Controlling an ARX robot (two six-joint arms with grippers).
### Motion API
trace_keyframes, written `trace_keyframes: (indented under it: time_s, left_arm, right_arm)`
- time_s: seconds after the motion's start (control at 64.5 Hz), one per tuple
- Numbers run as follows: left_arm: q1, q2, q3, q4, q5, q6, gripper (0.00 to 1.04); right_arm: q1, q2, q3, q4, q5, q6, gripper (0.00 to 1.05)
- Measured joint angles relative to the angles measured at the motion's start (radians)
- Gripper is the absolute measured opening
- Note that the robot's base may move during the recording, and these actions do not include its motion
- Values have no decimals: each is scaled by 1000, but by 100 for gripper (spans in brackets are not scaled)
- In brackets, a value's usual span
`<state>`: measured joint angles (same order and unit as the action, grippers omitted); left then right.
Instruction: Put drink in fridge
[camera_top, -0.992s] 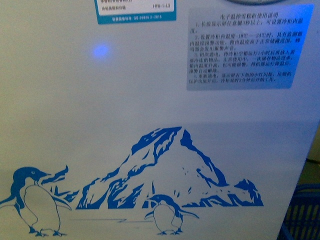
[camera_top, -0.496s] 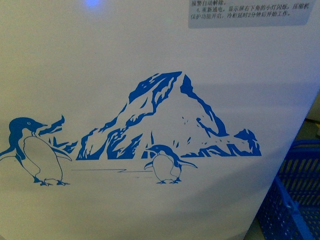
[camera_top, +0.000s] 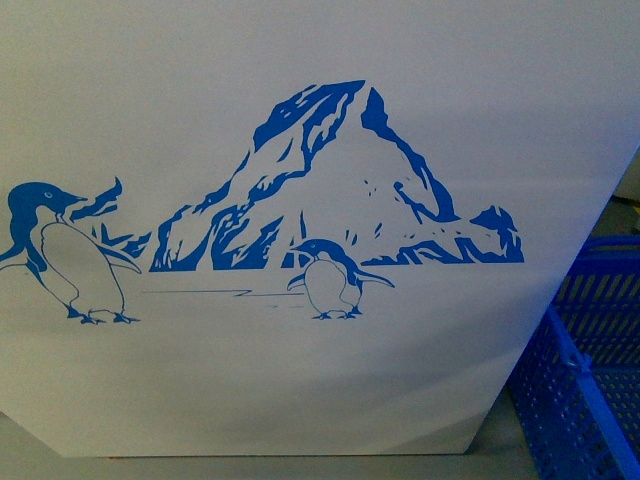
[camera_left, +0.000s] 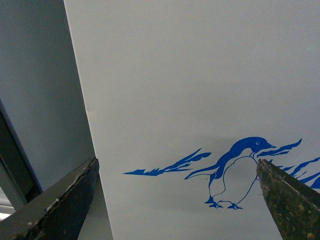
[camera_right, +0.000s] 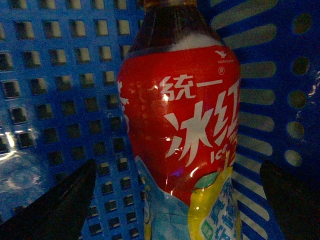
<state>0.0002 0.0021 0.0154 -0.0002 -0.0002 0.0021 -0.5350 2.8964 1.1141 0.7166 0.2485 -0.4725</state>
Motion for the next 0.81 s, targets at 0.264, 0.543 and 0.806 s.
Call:
trace_keyframes:
  time_s: [0.264, 0.543, 0.806]
  left_arm:
    - [0, 0, 0, 0, 0, 0, 97]
    - [0, 0, 0, 0, 0, 0, 97]
    - [0, 0, 0, 0, 0, 0, 97]
  right_arm:
    - [-27, 90, 92, -62, 21, 2, 98]
    - [-52, 107, 121, -110, -1, 48, 77]
    - [-77, 68, 61, -86, -57, 77, 39]
